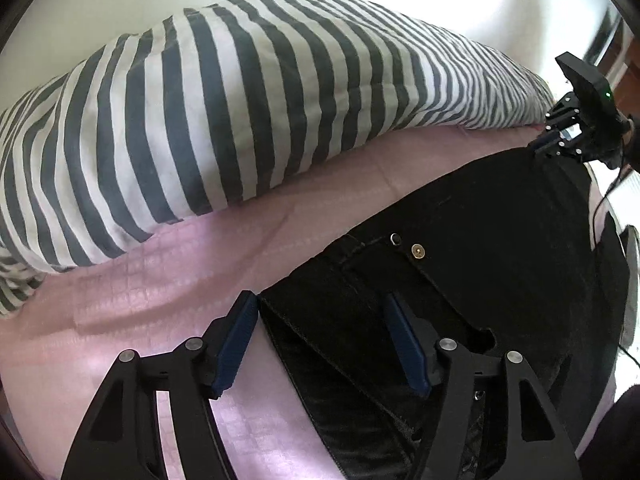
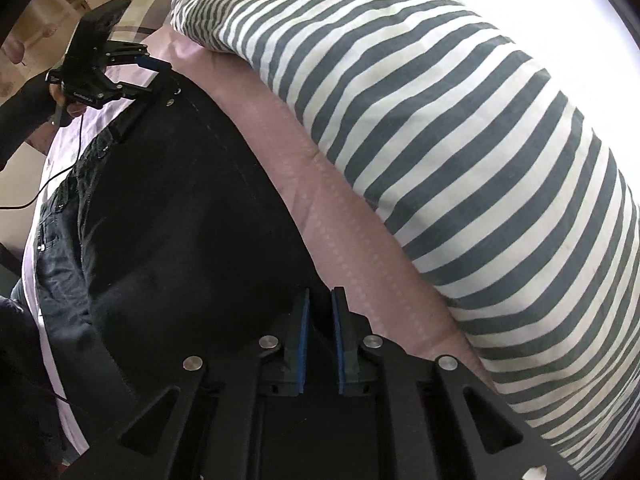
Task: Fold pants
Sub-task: 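Close the left tool on the waistband while the right tool grips the waistband too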
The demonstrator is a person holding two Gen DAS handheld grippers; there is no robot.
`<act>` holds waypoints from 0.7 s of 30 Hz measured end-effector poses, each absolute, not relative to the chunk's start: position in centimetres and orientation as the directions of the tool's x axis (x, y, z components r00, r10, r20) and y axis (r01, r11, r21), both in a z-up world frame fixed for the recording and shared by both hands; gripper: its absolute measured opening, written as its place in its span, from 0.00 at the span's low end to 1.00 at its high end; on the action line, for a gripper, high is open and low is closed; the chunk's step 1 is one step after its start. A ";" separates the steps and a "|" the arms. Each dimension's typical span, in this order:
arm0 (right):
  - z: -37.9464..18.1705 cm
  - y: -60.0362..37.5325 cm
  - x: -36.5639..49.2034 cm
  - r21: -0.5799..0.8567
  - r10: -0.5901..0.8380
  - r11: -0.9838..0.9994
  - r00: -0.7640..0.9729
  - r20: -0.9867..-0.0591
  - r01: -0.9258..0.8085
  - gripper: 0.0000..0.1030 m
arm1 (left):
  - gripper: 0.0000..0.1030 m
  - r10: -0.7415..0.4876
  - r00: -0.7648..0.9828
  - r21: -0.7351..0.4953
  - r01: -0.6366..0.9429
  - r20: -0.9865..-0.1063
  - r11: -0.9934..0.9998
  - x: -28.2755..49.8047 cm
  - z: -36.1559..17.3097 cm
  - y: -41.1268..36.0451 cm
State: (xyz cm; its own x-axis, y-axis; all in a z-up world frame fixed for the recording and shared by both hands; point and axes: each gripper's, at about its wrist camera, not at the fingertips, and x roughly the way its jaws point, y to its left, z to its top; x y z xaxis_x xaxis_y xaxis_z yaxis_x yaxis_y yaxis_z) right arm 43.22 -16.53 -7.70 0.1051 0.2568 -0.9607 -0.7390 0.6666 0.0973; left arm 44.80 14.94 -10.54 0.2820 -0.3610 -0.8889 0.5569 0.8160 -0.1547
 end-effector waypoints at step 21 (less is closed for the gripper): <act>-5.8 -16.7 41.5 0.029 0.251 0.737 0.234 -0.939 -0.675 0.08 | 0.16 -0.348 0.512 -0.046 0.512 -0.786 0.858 40.7 -4.5 16.6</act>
State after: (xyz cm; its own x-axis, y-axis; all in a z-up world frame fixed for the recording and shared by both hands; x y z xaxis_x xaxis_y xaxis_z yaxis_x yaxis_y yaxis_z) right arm 41.50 -16.66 -5.83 0.2341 0.2512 -0.9392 -0.6749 0.7373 0.0290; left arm 40.65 16.64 -4.47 0.5115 -0.3477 -0.7858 0.5122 0.8576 -0.0461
